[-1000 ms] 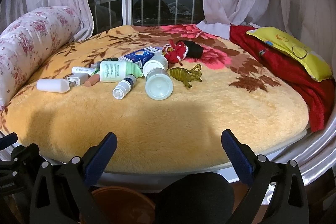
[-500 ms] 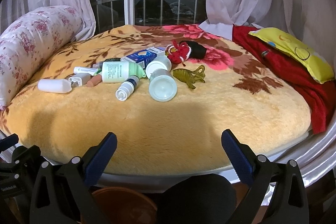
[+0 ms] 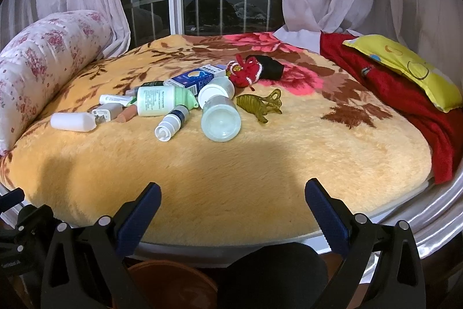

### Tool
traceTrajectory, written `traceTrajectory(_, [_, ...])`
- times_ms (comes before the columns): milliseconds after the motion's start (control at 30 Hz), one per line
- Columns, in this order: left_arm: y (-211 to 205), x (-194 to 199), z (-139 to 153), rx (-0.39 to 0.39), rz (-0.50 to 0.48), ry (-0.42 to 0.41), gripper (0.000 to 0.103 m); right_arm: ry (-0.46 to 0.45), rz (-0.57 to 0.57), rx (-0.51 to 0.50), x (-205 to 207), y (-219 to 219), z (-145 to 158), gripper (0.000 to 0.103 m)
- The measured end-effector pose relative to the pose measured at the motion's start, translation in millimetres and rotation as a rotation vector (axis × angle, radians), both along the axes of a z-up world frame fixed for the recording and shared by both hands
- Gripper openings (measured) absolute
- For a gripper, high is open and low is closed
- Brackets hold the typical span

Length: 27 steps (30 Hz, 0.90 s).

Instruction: Collect trash

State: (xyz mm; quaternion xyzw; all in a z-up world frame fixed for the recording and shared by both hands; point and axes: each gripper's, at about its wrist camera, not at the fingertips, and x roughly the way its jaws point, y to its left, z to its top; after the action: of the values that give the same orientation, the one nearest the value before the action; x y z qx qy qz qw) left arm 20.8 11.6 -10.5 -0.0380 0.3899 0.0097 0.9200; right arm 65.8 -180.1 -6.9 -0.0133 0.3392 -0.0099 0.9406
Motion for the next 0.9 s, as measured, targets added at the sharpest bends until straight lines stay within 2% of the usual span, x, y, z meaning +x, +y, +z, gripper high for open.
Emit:
traceTrajectory(233, [-4.0,8.4,9.5,0.035,-0.012,-0.015,0.097,-0.017,0.076,0.009,24.7,-7.3,4.5,0.098])
traceTrajectory(400, [0.2,23.4,16.4,0.045,-0.009,-0.031,0.097,0.027,0.106,0.065,62.3,-18.3,-3.9,0.097])
traceTrajectory(433, [0.9,26.4,16.7,0.045,-0.009,-0.032,0.097,0.033,0.107,0.069,67.5,-18.6,-5.4,0.093])
traceTrajectory(467, [1.8,28.8,16.7,0.046,-0.008,-0.032,0.097,0.041,0.111,0.074,73.2,-18.0,-7.1,0.085])
traceTrajectory(533, [3.6,33.7,16.8,0.042,-0.008,-0.031,0.097,0.063,0.127,0.087,85.3,-15.8,-11.0,0.078])
traceTrajectory(900, [7.6,45.3,17.9,0.064,-0.024,-0.068,0.097,0.112,0.140,0.084,130.2,-1.2,-27.6,0.076])
